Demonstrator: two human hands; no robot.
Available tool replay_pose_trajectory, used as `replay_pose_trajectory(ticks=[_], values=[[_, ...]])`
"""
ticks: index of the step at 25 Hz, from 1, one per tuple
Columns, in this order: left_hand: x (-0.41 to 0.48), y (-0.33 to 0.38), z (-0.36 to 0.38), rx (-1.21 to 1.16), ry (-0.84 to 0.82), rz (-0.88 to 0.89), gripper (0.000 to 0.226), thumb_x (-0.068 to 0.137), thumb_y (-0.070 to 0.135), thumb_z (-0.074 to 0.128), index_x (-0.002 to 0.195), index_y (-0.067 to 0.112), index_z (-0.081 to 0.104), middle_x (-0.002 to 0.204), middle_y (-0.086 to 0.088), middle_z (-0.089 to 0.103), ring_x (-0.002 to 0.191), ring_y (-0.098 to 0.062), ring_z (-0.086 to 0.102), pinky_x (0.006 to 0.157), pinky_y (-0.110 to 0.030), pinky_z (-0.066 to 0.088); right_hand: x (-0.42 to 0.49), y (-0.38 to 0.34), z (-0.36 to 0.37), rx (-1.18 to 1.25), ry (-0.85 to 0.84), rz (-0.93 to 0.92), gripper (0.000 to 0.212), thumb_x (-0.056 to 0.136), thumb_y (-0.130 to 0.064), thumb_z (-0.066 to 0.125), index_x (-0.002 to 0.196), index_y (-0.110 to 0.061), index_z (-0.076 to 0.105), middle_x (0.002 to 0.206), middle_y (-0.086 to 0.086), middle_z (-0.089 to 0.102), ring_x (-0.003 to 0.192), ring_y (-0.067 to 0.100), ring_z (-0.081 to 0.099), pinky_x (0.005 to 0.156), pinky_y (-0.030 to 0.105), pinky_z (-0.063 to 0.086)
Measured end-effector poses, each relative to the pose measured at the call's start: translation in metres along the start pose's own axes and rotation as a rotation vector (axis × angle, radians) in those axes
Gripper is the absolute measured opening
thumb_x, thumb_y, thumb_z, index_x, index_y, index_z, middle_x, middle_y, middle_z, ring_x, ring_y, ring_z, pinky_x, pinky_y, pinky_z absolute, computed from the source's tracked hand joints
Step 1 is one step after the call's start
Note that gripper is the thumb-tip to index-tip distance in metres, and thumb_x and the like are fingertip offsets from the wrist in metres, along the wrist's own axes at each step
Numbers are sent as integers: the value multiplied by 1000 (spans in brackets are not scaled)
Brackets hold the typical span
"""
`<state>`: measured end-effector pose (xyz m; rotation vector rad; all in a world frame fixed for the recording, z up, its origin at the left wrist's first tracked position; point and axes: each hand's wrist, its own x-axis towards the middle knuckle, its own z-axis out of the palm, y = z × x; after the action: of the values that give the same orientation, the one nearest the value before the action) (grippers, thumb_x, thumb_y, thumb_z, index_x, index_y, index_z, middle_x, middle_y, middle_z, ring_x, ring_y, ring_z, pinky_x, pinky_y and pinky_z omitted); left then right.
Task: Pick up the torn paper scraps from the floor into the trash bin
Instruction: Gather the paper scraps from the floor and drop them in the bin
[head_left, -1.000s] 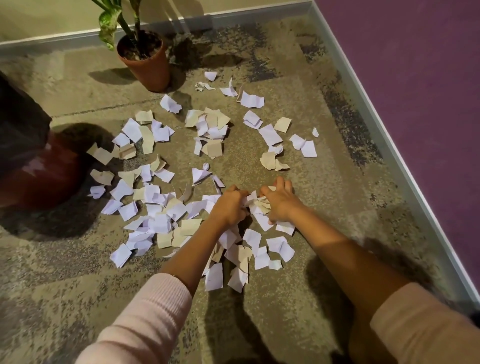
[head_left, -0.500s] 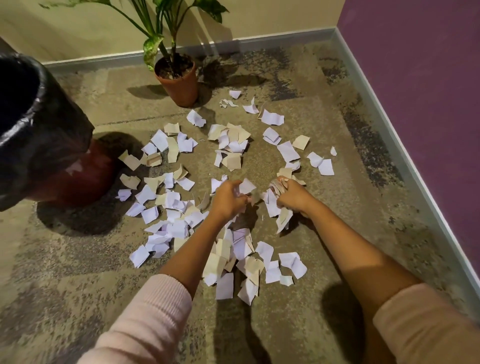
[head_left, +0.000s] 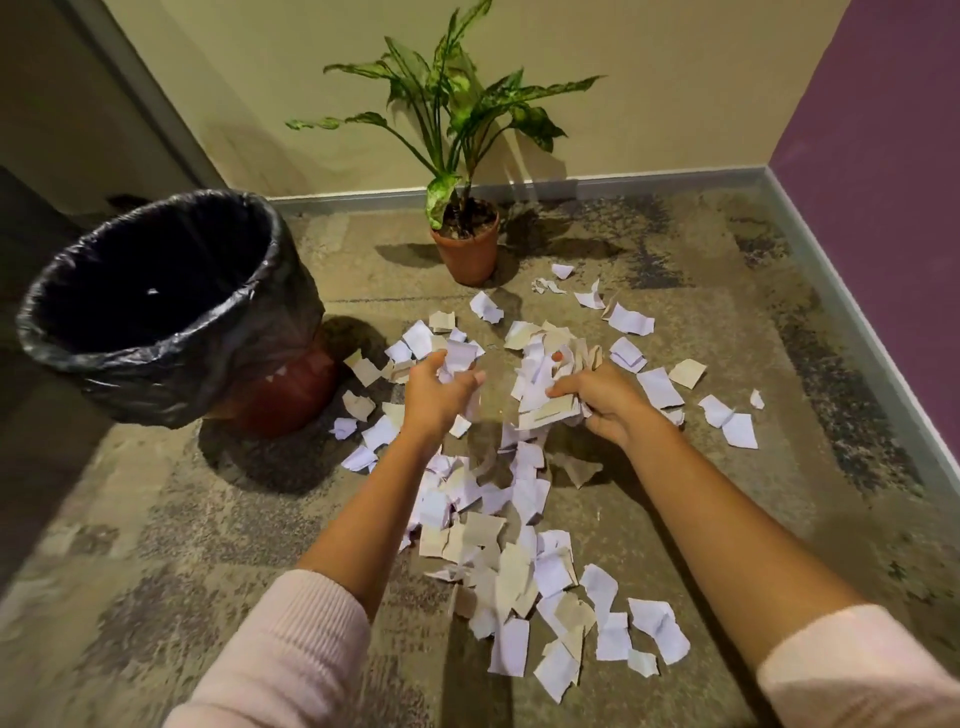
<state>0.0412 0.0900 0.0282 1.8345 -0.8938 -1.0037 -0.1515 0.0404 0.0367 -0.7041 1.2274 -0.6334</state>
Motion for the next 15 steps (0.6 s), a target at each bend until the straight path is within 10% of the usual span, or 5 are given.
replay_pose_trajectory(ticks=[3,15], values=[[11,25,-31,-91,113,27,53,82,22,73,125,-2,54,89,-6,65,73,-17,63,60,-23,48,8,-20,43,19,-36,-37,40,81,15,60,112,-8,54,109,19,66,98,38,67,79,49,56],[39,121,-199,-268,456,416,7,85,19,70,87,14,66,79,-1,64,72,-15,58,67,-28,50,4,-115,252,140,-196,-417,47,77,17,56,117,-7,54,107,16,64,88,33,66,66,38,53]])
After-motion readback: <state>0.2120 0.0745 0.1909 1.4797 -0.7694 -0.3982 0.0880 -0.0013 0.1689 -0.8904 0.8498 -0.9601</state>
